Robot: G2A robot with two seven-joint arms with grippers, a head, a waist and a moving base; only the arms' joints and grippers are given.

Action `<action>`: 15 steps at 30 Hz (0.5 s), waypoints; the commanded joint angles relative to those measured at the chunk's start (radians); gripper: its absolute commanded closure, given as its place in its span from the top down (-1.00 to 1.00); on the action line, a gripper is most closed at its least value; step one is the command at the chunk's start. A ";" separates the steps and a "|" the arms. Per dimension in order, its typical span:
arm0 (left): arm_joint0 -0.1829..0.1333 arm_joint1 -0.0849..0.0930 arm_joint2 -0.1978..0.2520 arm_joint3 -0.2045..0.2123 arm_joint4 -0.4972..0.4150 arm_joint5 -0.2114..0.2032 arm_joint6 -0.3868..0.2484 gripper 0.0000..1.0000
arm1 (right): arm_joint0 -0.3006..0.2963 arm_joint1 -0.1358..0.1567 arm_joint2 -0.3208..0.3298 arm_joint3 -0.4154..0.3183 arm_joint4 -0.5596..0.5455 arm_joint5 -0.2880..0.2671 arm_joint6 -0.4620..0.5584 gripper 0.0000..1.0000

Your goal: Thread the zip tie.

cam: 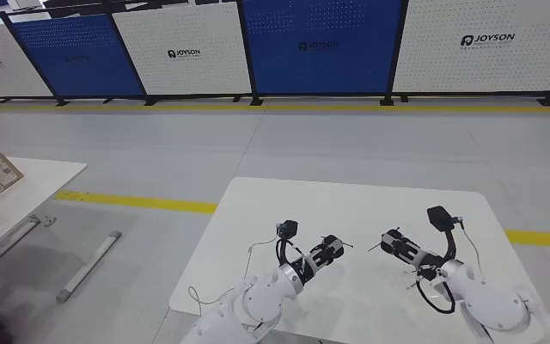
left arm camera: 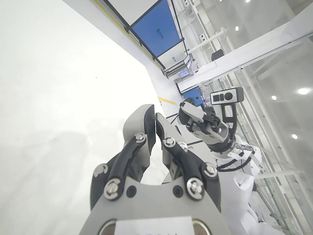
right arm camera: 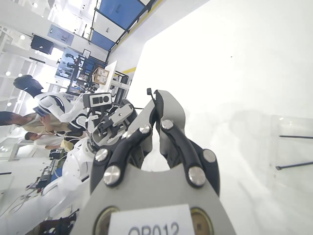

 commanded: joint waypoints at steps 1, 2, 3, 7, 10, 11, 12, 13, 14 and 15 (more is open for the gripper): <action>0.000 0.000 0.000 0.000 0.000 0.000 0.000 -1.00 | 0.000 0.000 0.000 0.000 0.000 0.000 0.000 -1.00; 0.000 0.000 0.000 0.000 0.000 0.000 0.000 -1.00 | 0.000 0.000 0.000 0.000 0.000 0.000 0.000 -1.00; 0.000 0.000 0.000 0.000 0.000 0.000 0.000 -1.00 | -0.001 0.000 0.000 0.000 0.000 -0.001 -0.003 -1.00; 0.000 0.000 0.000 0.000 0.000 0.000 0.000 -1.00 | -0.005 -0.005 0.002 0.007 0.008 -0.031 -0.019 -1.00; 0.000 0.000 0.000 0.000 0.000 0.000 0.000 -1.00 | 0.011 -0.009 -0.009 0.020 0.003 -0.034 -0.009 -1.00; 0.000 0.000 0.000 0.000 0.000 0.000 0.000 -1.00 | 0.022 -0.012 -0.019 0.029 -0.002 -0.030 -0.004 -1.00; 0.000 0.000 0.000 0.000 0.000 0.000 0.000 -1.00 | 0.031 -0.015 -0.026 0.035 -0.004 -0.027 -0.002 -1.00; 0.000 0.000 0.000 0.000 0.000 0.000 0.000 -1.00 | 0.039 -0.017 -0.035 0.041 -0.007 -0.025 0.000 -1.00; 0.000 0.000 0.000 0.000 0.000 0.000 0.000 -1.00 | 0.047 -0.020 -0.044 0.046 -0.012 -0.022 0.001 -1.00; 0.000 0.000 0.000 0.000 0.000 0.000 0.000 -1.00 | 0.059 -0.024 -0.056 0.054 -0.016 -0.019 0.004 -1.00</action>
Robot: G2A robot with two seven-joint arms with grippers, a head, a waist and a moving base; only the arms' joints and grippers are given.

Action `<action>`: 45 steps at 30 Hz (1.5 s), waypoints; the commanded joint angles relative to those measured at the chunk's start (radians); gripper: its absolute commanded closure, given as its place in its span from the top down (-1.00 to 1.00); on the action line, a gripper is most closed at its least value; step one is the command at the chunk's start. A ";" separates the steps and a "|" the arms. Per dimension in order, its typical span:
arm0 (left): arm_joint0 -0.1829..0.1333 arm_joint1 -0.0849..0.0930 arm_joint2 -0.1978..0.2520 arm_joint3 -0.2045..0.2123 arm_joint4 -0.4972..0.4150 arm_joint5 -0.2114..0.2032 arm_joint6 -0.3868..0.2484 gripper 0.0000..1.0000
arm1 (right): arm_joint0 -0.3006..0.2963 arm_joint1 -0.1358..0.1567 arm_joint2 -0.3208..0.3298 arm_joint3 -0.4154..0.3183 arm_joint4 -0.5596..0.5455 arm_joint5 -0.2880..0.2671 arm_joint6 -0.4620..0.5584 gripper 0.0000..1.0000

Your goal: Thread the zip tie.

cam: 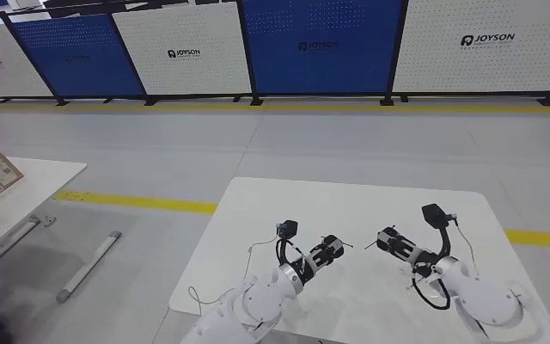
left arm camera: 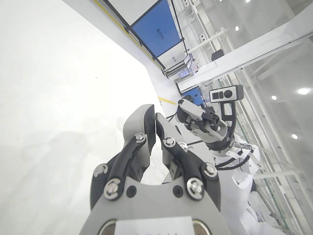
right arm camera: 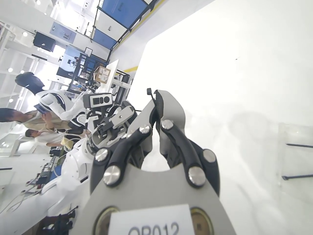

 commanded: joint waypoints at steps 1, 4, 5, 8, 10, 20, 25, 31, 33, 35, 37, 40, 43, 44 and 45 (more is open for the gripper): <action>0.000 0.000 0.000 0.000 0.000 0.000 0.000 -1.00 | 0.019 -0.006 -0.019 0.014 -0.005 0.004 0.005 -1.00; 0.000 0.000 0.000 0.000 0.000 0.000 0.000 -1.00 | 0.025 -0.008 -0.025 0.018 -0.007 0.007 0.007 -1.00; 0.000 0.000 0.000 0.000 0.000 0.000 0.000 -1.00 | 0.025 -0.008 -0.025 0.018 -0.007 0.007 0.007 -1.00; 0.000 0.000 0.000 0.000 0.000 0.000 0.000 -1.00 | 0.025 -0.008 -0.025 0.018 -0.007 0.007 0.007 -1.00; 0.000 0.000 0.000 0.000 0.000 0.000 0.000 -1.00 | 0.025 -0.008 -0.025 0.018 -0.007 0.007 0.007 -1.00; 0.000 0.000 0.000 0.000 0.000 0.000 0.000 -1.00 | 0.025 -0.008 -0.025 0.018 -0.007 0.007 0.007 -1.00; 0.000 0.000 0.000 0.000 0.000 0.000 0.000 -1.00 | 0.025 -0.008 -0.025 0.018 -0.007 0.007 0.007 -1.00; 0.000 0.000 0.000 0.000 0.000 0.000 0.000 -1.00 | 0.025 -0.008 -0.025 0.018 -0.007 0.007 0.007 -1.00; 0.000 0.000 0.000 0.000 0.000 0.000 0.000 -1.00 | 0.025 -0.008 -0.025 0.018 -0.007 0.007 0.007 -1.00; 0.000 0.000 0.000 0.000 0.000 0.000 0.000 -1.00 | 0.014 -0.009 -0.017 0.011 -0.007 -0.014 -0.024 -1.00; 0.000 0.000 0.000 0.000 0.000 0.000 0.000 -1.00 | -0.020 -0.007 0.009 -0.003 0.006 -0.070 -0.064 -1.00; 0.000 0.000 0.000 0.000 0.000 0.000 0.000 -1.00 | -0.073 -0.004 0.052 -0.015 0.022 -0.136 -0.118 -1.00; 0.000 0.000 0.000 0.000 0.000 0.000 0.000 -1.00 | -0.136 -0.002 0.069 -0.036 -0.003 -0.177 -0.172 -1.00; 0.000 0.000 0.000 0.000 0.000 0.000 0.000 -1.00 | -0.159 -0.002 0.070 -0.042 -0.021 -0.185 -0.199 -1.00; 0.000 0.000 0.000 0.000 0.000 0.000 0.000 -1.00 | -0.172 -0.003 0.069 -0.046 -0.033 -0.189 -0.216 -1.00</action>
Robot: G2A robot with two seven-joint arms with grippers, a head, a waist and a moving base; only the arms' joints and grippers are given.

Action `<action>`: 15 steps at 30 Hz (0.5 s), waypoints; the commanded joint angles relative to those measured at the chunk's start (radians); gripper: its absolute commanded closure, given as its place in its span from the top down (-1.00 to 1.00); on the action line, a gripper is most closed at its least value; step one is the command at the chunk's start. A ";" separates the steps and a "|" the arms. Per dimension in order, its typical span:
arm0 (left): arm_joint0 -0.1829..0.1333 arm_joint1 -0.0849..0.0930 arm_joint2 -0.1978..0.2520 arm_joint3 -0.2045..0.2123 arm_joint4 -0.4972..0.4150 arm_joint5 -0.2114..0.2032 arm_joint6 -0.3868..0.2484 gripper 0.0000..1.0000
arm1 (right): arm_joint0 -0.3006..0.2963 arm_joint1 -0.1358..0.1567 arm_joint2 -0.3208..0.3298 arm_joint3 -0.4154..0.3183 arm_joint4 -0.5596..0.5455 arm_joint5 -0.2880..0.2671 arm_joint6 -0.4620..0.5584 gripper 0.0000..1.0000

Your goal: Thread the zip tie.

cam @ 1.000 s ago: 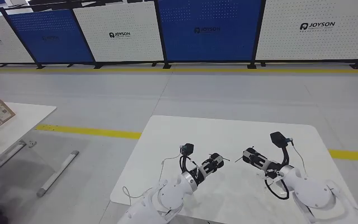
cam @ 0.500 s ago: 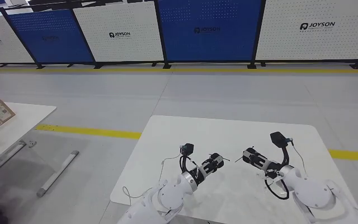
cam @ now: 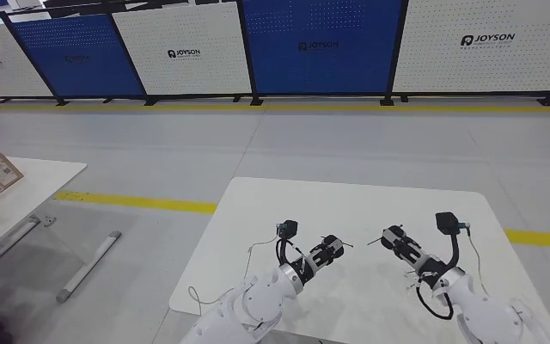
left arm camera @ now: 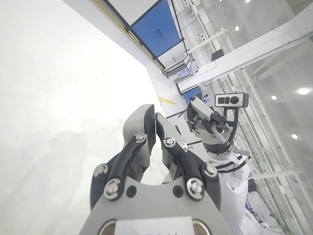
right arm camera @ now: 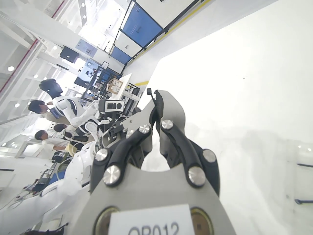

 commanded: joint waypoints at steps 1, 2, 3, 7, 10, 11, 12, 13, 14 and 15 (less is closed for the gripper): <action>0.000 0.000 0.000 0.000 0.000 0.000 0.000 -1.00 | -0.029 -0.002 -0.004 -0.005 -0.023 -0.007 -0.037 -1.00; 0.000 0.000 0.000 0.000 0.000 0.000 0.000 -1.00 | -0.040 -0.004 -0.011 -0.002 -0.029 -0.012 -0.052 -1.00; 0.000 0.000 0.000 0.000 0.000 0.000 0.000 -1.00 | -0.043 -0.007 -0.021 0.003 -0.033 -0.015 -0.059 -1.00; 0.000 0.000 0.000 0.000 0.000 0.000 0.000 -1.00 | -0.006 -0.023 -0.077 0.051 -0.063 0.004 -0.081 -1.00; 0.000 0.000 0.000 0.000 0.000 0.000 0.000 -1.00 | -0.002 -0.024 -0.079 0.054 -0.061 0.006 -0.083 -1.00; 0.000 0.000 0.000 0.000 0.000 0.000 0.000 -1.00 | -0.002 -0.024 -0.079 0.054 -0.061 0.006 -0.083 -1.00; 0.000 0.000 0.000 0.000 0.000 0.000 0.000 -1.00 | -0.002 -0.024 -0.079 0.054 -0.061 0.006 -0.083 -1.00; 0.000 0.000 0.000 0.000 0.000 0.000 0.000 -1.00 | -0.002 -0.024 -0.079 0.054 -0.061 0.006 -0.083 -1.00; 0.000 0.000 0.000 0.000 0.000 0.000 0.000 -1.00 | -0.002 -0.024 -0.079 0.054 -0.061 0.006 -0.083 -1.00; 0.000 0.000 0.000 0.000 0.000 0.000 0.000 -1.00 | -0.002 -0.024 -0.079 0.054 -0.061 0.006 -0.083 -1.00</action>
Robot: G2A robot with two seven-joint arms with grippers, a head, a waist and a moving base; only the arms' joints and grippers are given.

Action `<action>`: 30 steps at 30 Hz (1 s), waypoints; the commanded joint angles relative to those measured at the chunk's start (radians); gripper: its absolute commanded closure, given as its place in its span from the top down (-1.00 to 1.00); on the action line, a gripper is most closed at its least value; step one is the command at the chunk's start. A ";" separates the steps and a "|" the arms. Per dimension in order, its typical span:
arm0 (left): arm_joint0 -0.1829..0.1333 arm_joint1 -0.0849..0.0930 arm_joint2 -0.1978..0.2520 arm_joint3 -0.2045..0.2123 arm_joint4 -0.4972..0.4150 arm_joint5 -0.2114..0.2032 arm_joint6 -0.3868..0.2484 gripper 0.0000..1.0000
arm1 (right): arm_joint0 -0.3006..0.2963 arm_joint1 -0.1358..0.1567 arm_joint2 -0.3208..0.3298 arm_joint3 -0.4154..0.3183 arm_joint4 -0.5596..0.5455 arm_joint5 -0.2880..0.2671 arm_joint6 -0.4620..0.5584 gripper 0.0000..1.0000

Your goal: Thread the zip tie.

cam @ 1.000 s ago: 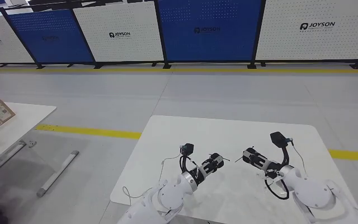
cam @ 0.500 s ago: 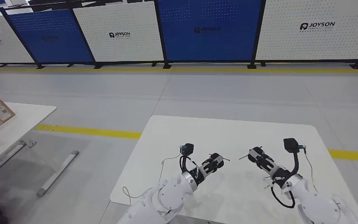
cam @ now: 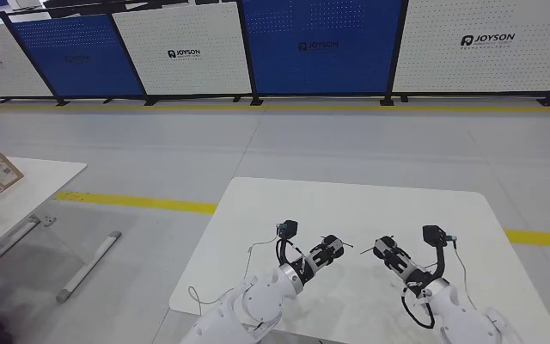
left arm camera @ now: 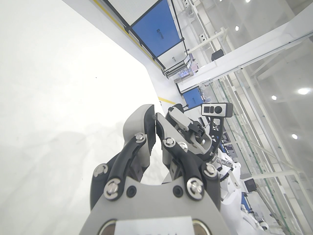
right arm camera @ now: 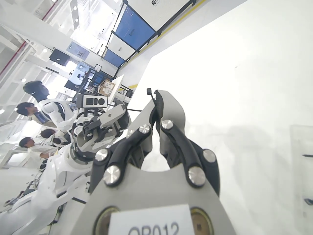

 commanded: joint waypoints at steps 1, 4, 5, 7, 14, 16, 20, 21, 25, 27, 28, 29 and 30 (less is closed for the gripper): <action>0.000 0.000 0.000 0.000 0.000 0.000 0.000 -1.00 | 0.000 0.000 0.000 0.000 0.000 0.000 0.000 -1.00; 0.000 0.000 0.000 0.000 0.000 0.000 0.000 -1.00 | -0.003 -0.001 0.002 0.001 0.008 -0.007 -0.010 -1.00; 0.002 0.000 -0.001 -0.001 -0.005 -0.004 -0.001 -1.00 | -0.012 -0.004 0.010 0.006 0.039 -0.038 -0.031 -1.00; 0.002 0.001 -0.008 -0.003 -0.026 -0.029 -0.032 -1.00 | -0.029 -0.006 0.029 0.023 0.070 -0.087 -0.068 -1.00; 0.010 0.015 -0.050 -0.004 -0.038 -0.091 -0.144 -1.00 | -0.091 -0.012 0.064 0.088 0.097 -0.201 -0.160 -1.00; 0.012 0.014 -0.043 -0.008 -0.015 -0.072 -0.129 -1.00 | -0.093 -0.017 0.060 0.100 0.099 -0.201 -0.169 -1.00; 0.011 0.013 -0.039 -0.008 0.000 -0.063 -0.118 -1.00 | -0.093 -0.017 0.060 0.100 0.099 -0.201 -0.169 -1.00; 0.011 0.013 -0.039 -0.008 0.000 -0.063 -0.118 -1.00 | -0.093 -0.017 0.060 0.100 0.099 -0.201 -0.169 -1.00; 0.011 0.013 -0.039 -0.008 0.000 -0.063 -0.118 -1.00 | -0.093 -0.017 0.060 0.100 0.099 -0.201 -0.169 -1.00; 0.011 0.013 -0.039 -0.008 0.000 -0.063 -0.118 -1.00 | -0.093 -0.017 0.060 0.100 0.099 -0.201 -0.169 -1.00; 0.011 0.013 -0.039 -0.008 0.000 -0.063 -0.118 -1.00 | -0.094 -0.019 0.059 0.095 0.101 -0.199 -0.182 -1.00; 0.011 0.013 -0.039 -0.008 0.000 -0.063 -0.118 -1.00 | -0.094 -0.022 0.055 0.091 0.101 -0.200 -0.193 -1.00; 0.011 0.013 -0.039 -0.008 0.000 -0.063 -0.118 -1.00 | -0.095 -0.025 0.049 0.088 0.108 -0.202 -0.204 -1.00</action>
